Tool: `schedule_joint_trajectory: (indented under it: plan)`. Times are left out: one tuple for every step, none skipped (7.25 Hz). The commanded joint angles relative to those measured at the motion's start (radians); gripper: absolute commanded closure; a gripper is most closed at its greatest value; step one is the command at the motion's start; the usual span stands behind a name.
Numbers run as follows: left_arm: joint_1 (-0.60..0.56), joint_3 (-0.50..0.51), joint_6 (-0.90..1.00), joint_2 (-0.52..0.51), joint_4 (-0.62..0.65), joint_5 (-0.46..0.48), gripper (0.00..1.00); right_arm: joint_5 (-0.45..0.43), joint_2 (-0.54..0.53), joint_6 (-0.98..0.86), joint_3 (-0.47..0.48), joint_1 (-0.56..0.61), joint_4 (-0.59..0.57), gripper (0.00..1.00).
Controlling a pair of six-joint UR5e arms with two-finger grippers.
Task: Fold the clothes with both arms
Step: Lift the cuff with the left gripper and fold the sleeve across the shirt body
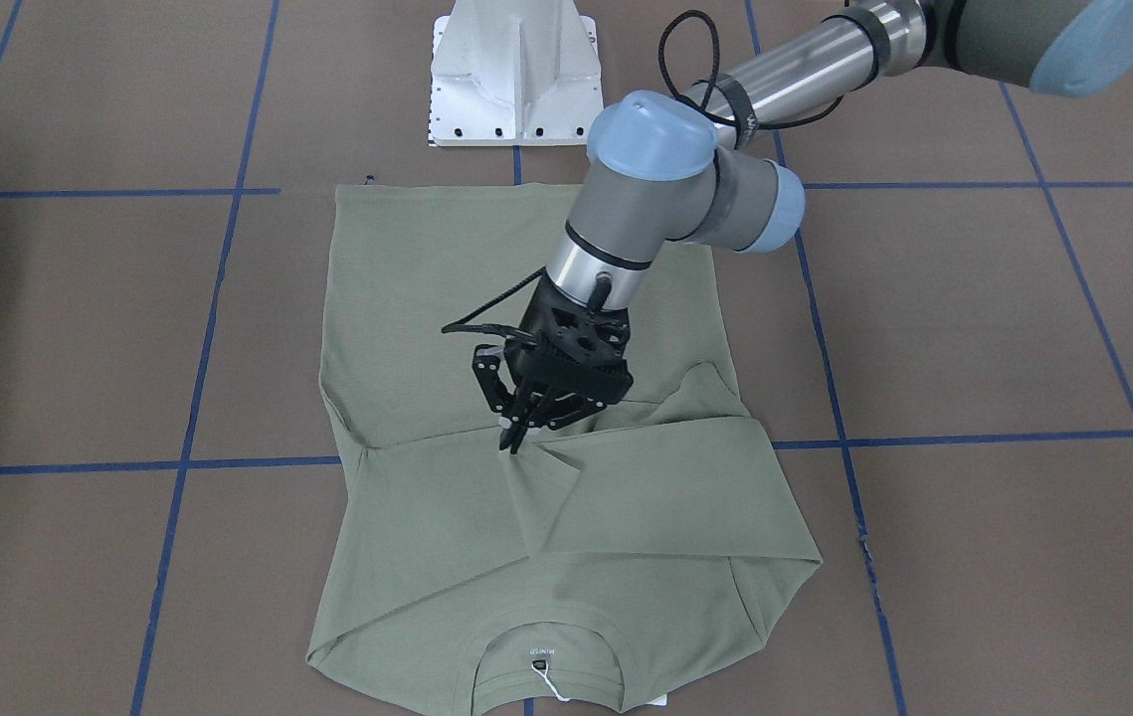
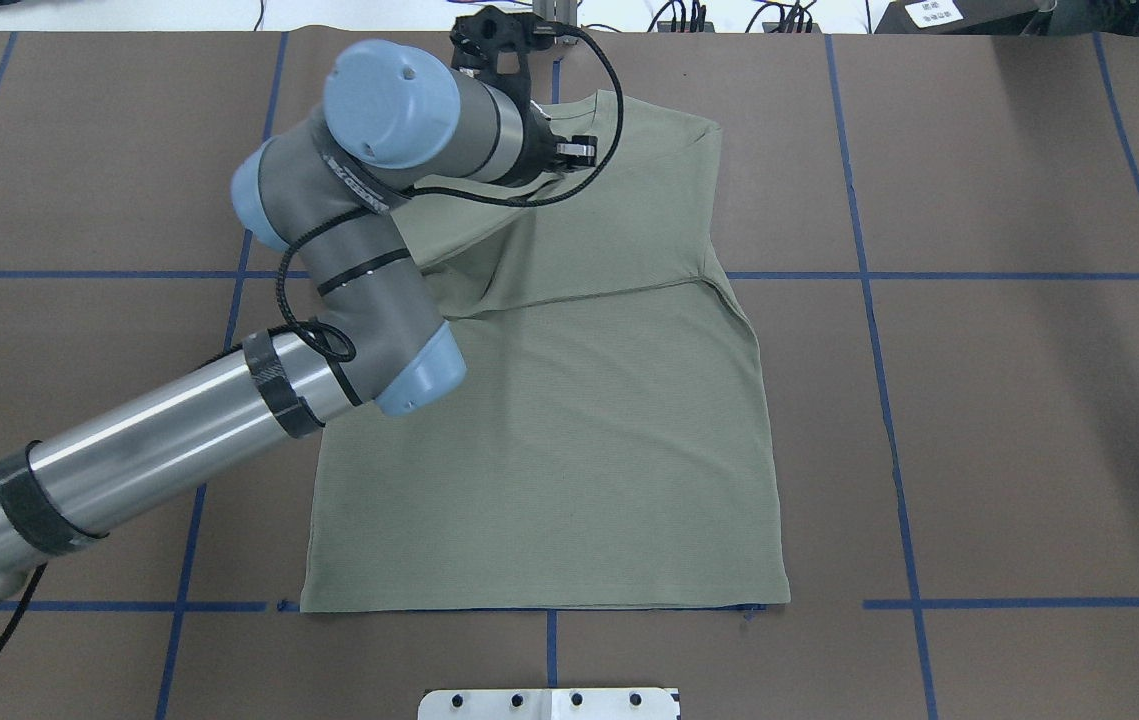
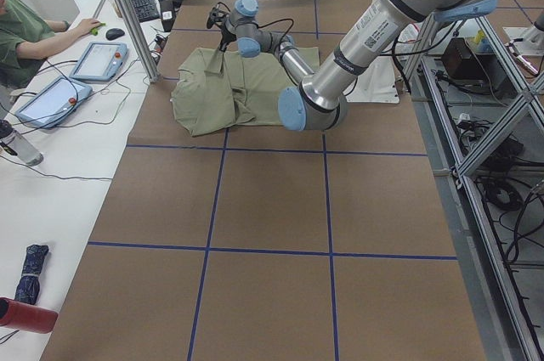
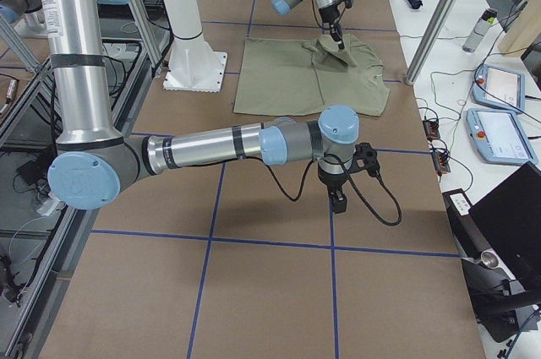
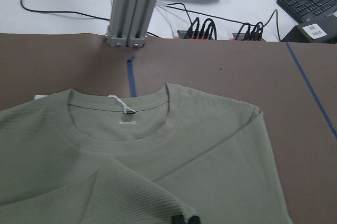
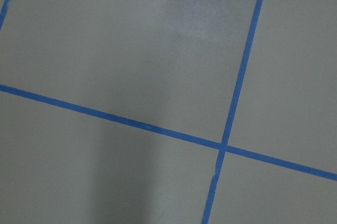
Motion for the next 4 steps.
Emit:
schedule_joint_trajectory:
  plan:
    - [0.153, 0.036, 0.107, 0.005, -0.152, 0.108, 1.0, 0.0, -0.002, 0.002, 0.0, 0.003, 0.0, 0.0]
    - [0.168, 0.048, 0.117, -0.004, -0.165, 0.108, 1.0, -0.002, -0.002, 0.002, 0.001, 0.005, 0.0, 0.0]
    - [0.182, 0.053, 0.163, -0.001, -0.166, 0.108, 1.0, -0.002, -0.003, 0.002, 0.003, 0.01, 0.0, 0.0]
    - [0.188, 0.062, 0.166, -0.004, -0.17, 0.107, 1.0, -0.002, -0.003, 0.002, 0.003, 0.01, 0.0, 0.0]
